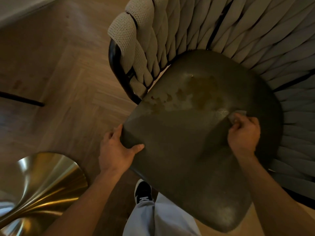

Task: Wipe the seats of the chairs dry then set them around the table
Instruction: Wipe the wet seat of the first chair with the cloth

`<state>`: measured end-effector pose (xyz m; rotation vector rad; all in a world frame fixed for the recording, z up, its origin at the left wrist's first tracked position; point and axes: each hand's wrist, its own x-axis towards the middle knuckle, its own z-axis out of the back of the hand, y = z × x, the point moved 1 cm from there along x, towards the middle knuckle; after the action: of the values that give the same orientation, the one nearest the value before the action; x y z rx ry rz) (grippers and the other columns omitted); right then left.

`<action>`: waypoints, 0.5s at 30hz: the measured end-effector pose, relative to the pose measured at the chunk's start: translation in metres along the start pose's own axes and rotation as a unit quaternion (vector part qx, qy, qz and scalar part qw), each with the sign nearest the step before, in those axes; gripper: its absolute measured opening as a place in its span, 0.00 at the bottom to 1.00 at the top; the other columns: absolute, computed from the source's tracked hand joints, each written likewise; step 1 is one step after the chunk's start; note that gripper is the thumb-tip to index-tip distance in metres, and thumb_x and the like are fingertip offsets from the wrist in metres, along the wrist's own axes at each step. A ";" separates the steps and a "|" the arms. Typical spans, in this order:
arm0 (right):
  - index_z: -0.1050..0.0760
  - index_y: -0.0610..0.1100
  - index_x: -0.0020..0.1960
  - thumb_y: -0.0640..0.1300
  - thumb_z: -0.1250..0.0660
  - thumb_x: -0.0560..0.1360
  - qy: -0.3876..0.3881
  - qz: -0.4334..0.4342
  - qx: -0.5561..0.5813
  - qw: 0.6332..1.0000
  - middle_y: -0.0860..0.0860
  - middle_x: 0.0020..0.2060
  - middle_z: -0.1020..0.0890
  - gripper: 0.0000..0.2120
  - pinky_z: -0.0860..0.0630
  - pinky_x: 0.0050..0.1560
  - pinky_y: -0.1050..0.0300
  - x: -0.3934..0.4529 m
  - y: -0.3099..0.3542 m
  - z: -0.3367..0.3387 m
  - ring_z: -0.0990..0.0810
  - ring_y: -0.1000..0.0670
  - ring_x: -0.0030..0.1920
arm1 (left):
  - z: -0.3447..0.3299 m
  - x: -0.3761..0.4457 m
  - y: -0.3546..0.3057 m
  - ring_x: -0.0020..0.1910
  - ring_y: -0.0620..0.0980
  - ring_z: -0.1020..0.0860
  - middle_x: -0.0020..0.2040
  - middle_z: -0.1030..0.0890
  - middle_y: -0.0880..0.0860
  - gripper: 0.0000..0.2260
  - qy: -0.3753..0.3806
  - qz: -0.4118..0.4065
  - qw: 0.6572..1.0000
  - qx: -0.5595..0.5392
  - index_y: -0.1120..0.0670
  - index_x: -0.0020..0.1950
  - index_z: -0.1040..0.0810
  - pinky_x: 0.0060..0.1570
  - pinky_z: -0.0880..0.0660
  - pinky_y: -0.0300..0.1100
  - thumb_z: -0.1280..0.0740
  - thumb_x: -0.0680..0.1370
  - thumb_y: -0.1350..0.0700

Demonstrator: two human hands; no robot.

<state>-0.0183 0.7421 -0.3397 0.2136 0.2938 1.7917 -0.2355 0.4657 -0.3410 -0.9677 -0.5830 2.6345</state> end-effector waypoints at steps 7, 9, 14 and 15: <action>0.19 0.39 0.55 0.34 0.39 0.67 -0.007 0.029 0.088 0.996 0.38 0.49 0.22 0.19 0.28 0.56 0.54 -0.042 0.072 -0.031 0.22 0.37 0.48 | -0.003 -0.001 0.002 0.68 0.54 0.33 0.68 0.33 0.51 0.45 -0.015 -0.004 1.000 -0.016 0.47 0.78 0.40 0.64 0.29 0.55 0.24 0.66 0.38; 0.18 0.41 0.55 0.34 0.38 0.67 0.028 0.090 0.111 0.989 0.40 0.48 0.21 0.18 0.29 0.55 0.57 -0.064 0.109 -0.041 0.22 0.40 0.47 | -0.003 0.000 0.002 0.68 0.54 0.33 0.68 0.33 0.51 0.45 -0.014 -0.005 1.000 -0.016 0.47 0.77 0.40 0.63 0.29 0.54 0.24 0.65 0.38; 0.20 0.42 0.57 0.35 0.32 0.70 0.149 0.226 0.121 0.955 0.43 0.53 0.22 0.16 0.23 0.51 0.50 -0.122 0.193 -0.064 0.24 0.43 0.50 | -0.002 0.001 0.002 0.66 0.54 0.33 0.67 0.32 0.52 0.41 -0.010 -0.014 1.000 -0.017 0.48 0.77 0.39 0.59 0.30 0.50 0.24 0.69 0.43; 0.20 0.42 0.57 0.35 0.33 0.70 0.166 0.257 0.117 0.945 0.42 0.52 0.22 0.15 0.23 0.50 0.49 -0.129 0.205 -0.069 0.24 0.42 0.50 | -0.002 0.001 0.004 0.65 0.55 0.32 0.66 0.31 0.53 0.38 -0.017 -0.023 0.999 -0.020 0.47 0.77 0.38 0.57 0.28 0.50 0.25 0.70 0.45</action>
<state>-0.1974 0.5660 -0.3399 0.1640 0.7492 2.3114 -0.2355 0.4631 -0.3452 -0.9103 -0.6605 2.6127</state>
